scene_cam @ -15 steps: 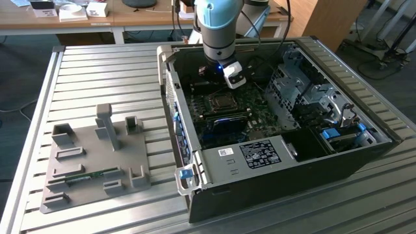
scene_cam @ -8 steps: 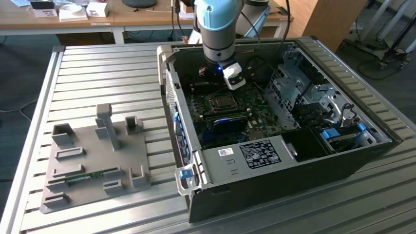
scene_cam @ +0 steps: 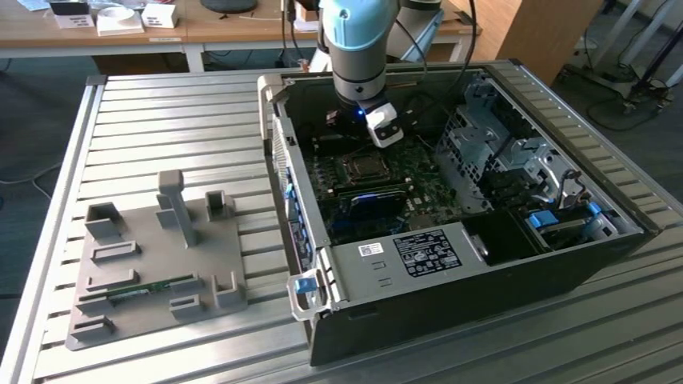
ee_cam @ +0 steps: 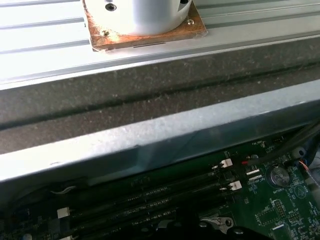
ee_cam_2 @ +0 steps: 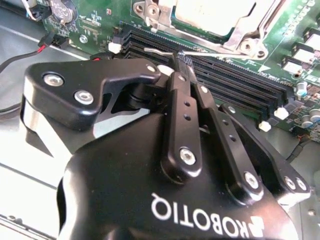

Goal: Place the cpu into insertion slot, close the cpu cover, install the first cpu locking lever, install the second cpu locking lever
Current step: 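Install the first cpu locking lever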

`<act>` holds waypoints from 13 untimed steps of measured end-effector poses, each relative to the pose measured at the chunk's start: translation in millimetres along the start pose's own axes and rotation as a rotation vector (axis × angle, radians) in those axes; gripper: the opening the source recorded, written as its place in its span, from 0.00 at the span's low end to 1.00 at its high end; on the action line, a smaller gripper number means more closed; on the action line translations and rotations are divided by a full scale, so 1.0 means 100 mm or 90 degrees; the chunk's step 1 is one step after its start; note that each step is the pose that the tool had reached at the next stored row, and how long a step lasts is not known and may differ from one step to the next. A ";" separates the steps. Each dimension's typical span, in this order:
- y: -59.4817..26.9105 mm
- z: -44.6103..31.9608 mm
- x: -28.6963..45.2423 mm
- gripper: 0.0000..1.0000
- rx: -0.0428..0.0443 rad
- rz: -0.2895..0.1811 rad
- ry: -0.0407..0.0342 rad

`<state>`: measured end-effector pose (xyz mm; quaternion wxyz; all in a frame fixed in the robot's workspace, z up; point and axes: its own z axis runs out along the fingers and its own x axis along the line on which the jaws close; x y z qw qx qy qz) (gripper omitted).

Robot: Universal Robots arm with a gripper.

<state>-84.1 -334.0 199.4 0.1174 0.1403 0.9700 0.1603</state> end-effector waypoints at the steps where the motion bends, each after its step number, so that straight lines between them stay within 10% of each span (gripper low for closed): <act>1: -0.006 0.021 0.005 0.11 0.0017 0.002 -0.0013; 13: 0.010 0.015 0.007 0.11 0.0034 0.002 -0.0016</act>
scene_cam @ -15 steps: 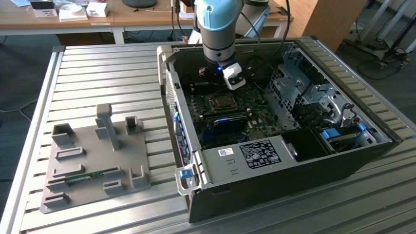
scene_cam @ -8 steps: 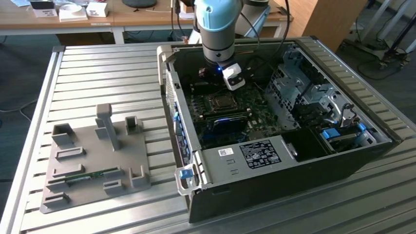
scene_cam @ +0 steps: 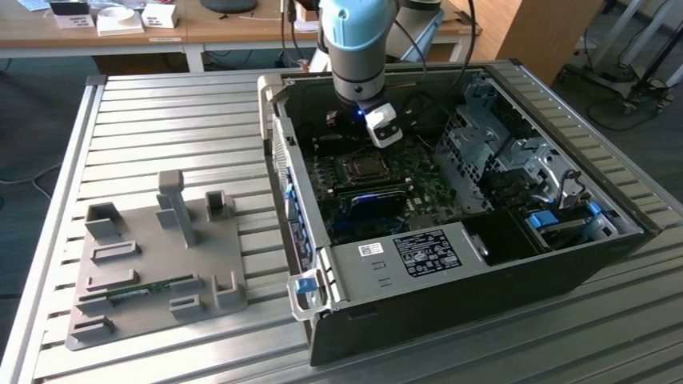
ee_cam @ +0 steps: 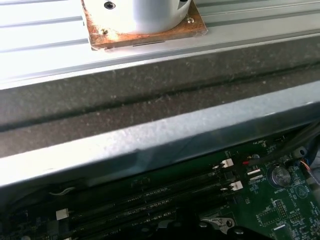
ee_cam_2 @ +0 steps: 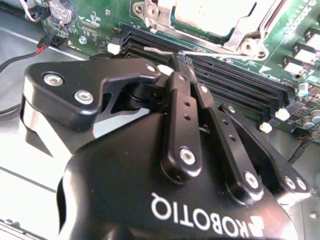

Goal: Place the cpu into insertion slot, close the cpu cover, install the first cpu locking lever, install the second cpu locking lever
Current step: 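Install the first cpu locking lever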

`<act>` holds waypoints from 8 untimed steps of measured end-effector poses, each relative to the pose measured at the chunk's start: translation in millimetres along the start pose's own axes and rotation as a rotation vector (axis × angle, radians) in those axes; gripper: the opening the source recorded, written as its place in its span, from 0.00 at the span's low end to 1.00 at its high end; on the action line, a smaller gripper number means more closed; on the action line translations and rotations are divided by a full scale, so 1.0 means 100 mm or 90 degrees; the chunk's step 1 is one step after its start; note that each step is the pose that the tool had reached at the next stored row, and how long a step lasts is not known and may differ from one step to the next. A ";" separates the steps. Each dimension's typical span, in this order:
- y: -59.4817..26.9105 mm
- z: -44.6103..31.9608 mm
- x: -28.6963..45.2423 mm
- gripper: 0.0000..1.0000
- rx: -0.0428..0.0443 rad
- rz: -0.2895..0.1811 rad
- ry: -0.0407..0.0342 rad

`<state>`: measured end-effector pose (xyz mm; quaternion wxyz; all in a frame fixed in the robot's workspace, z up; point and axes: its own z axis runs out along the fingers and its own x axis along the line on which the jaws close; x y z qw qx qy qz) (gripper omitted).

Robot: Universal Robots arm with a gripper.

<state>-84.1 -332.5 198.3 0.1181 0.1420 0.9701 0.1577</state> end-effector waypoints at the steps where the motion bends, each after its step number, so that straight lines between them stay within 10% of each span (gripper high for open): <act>1: 0.001 -0.002 0.000 0.11 -0.0001 0.000 0.0000; 8: 0.010 0.000 0.003 0.11 0.0004 0.000 -0.0001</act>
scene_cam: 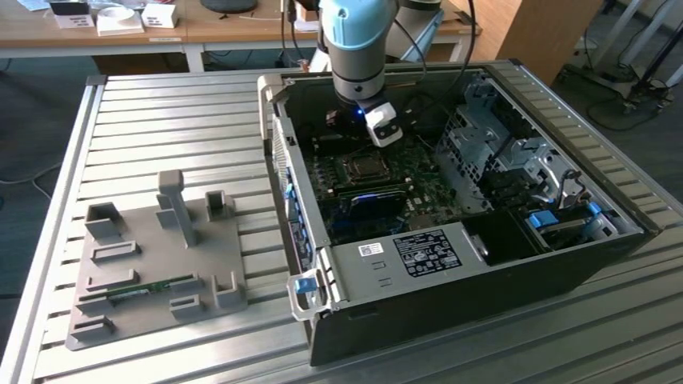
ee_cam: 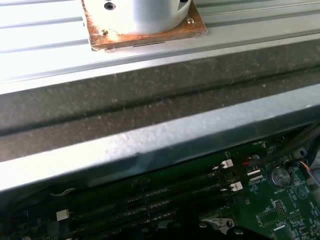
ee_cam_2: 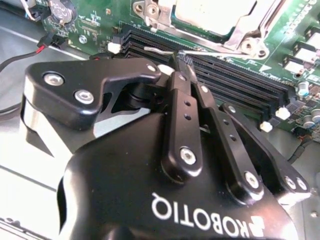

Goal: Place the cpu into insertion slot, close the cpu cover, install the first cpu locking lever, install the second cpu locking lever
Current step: 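Install the first cpu locking lever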

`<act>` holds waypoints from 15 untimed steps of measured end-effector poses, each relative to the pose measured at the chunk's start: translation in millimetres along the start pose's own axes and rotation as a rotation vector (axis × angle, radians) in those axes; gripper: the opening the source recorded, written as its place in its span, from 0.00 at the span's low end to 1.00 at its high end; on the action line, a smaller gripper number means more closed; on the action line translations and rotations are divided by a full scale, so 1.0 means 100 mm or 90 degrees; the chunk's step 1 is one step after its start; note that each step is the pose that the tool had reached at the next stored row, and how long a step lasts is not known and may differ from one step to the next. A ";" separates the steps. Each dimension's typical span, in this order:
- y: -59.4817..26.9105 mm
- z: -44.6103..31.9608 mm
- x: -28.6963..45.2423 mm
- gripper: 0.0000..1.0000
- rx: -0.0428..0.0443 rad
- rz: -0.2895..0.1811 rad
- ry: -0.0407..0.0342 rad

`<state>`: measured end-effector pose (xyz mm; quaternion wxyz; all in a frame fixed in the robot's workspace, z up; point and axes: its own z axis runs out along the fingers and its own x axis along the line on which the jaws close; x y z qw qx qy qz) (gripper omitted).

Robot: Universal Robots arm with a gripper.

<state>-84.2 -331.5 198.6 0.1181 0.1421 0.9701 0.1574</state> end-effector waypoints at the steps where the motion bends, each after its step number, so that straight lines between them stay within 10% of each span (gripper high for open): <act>1: 0.004 0.001 0.001 0.11 0.0000 0.000 0.0000; 15: 0.024 -0.008 0.003 0.11 -0.0002 0.000 0.0000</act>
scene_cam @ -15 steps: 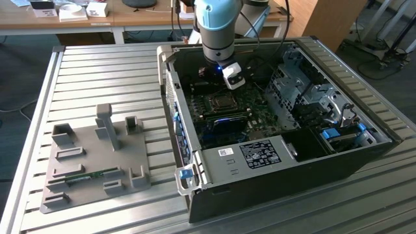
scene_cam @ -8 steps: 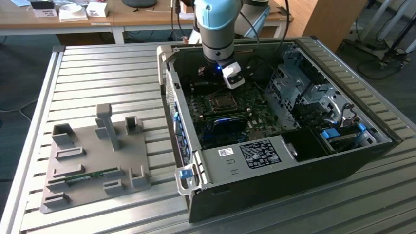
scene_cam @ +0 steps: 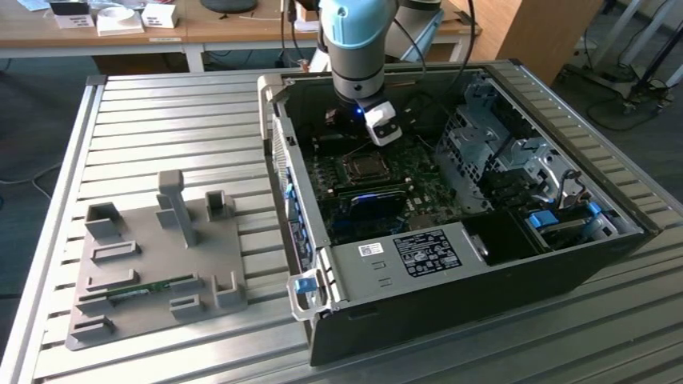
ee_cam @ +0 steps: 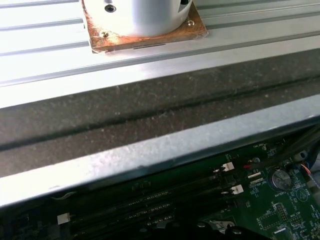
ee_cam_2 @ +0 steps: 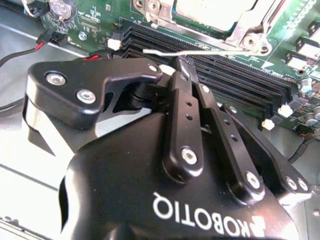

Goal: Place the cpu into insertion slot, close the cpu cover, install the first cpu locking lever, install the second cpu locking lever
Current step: 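Install the first cpu locking lever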

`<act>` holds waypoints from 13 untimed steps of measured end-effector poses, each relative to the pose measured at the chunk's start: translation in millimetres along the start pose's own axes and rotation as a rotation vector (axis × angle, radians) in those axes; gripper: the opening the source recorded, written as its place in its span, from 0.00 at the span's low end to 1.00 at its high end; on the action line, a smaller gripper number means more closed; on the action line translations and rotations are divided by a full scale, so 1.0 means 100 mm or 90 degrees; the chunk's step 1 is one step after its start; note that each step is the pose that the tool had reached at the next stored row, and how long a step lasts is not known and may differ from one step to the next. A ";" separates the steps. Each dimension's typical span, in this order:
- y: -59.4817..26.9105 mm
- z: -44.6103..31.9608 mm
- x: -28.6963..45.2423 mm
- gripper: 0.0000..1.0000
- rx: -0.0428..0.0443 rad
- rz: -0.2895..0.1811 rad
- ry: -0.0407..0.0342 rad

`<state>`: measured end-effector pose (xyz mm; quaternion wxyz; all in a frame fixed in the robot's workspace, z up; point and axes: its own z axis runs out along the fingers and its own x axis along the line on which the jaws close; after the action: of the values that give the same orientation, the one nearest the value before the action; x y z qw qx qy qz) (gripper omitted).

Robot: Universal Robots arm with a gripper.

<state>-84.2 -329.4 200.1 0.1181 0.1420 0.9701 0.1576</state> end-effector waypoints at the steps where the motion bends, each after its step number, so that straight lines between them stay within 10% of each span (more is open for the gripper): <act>1: 0.003 -0.007 -0.002 0.11 0.0000 0.000 0.0000; 13: 0.006 -0.015 -0.002 0.11 -0.0020 0.001 0.0005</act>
<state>-84.2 -329.3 201.7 0.1179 0.1422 0.9698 0.1593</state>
